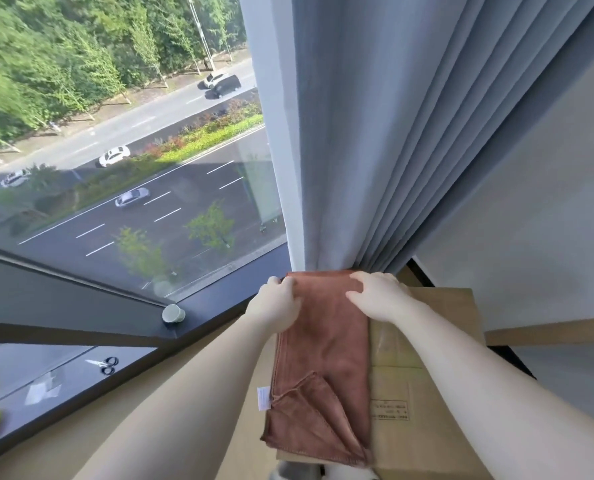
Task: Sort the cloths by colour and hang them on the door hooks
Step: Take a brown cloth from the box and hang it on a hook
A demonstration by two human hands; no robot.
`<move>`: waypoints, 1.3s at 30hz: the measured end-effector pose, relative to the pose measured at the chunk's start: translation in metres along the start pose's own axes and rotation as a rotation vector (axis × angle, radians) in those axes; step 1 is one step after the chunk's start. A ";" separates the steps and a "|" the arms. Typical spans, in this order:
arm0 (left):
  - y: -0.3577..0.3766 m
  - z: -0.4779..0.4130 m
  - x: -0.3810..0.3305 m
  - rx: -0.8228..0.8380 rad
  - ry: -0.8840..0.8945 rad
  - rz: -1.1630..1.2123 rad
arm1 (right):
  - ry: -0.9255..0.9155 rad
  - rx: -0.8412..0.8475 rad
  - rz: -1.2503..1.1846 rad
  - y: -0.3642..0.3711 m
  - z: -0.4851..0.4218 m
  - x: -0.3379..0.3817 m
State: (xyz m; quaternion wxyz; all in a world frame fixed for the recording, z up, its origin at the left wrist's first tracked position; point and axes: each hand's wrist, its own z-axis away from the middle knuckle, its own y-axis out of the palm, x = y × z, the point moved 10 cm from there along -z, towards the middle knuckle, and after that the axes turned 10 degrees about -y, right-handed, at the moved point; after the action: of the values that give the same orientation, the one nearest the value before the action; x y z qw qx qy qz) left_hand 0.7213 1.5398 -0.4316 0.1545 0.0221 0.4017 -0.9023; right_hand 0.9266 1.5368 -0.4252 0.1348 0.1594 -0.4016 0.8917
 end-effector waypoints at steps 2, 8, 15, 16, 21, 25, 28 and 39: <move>0.004 -0.015 0.002 0.019 -0.024 0.020 | 0.025 0.010 -0.008 0.001 -0.014 -0.005; 0.017 -0.048 0.007 0.126 -0.102 0.248 | 0.101 -0.013 -0.029 0.014 -0.038 -0.019; 0.019 -0.069 0.012 0.148 -0.154 0.613 | 0.161 -0.274 -0.276 0.009 -0.035 -0.024; 0.018 -0.070 0.015 0.136 -0.161 0.663 | 0.167 -0.328 -0.349 0.009 -0.034 -0.023; 0.002 -0.065 0.018 0.063 -0.159 0.897 | 0.174 -0.483 -0.716 0.001 -0.022 -0.015; -0.010 -0.051 0.014 0.105 -0.098 0.963 | 0.170 -0.466 -0.891 -0.003 -0.005 -0.005; -0.010 -0.033 0.011 0.197 -0.056 1.048 | 0.158 -0.433 -1.000 -0.001 0.012 -0.002; -0.065 0.049 -0.031 0.017 0.242 0.775 | 0.080 -0.527 -1.070 -0.024 0.107 -0.003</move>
State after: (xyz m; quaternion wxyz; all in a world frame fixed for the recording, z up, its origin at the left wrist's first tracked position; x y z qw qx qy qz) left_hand 0.7351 1.5529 -0.3465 0.4346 0.2792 0.3717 -0.7714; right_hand 0.9572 1.4707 -0.3438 0.6151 0.2671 -0.4680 0.5756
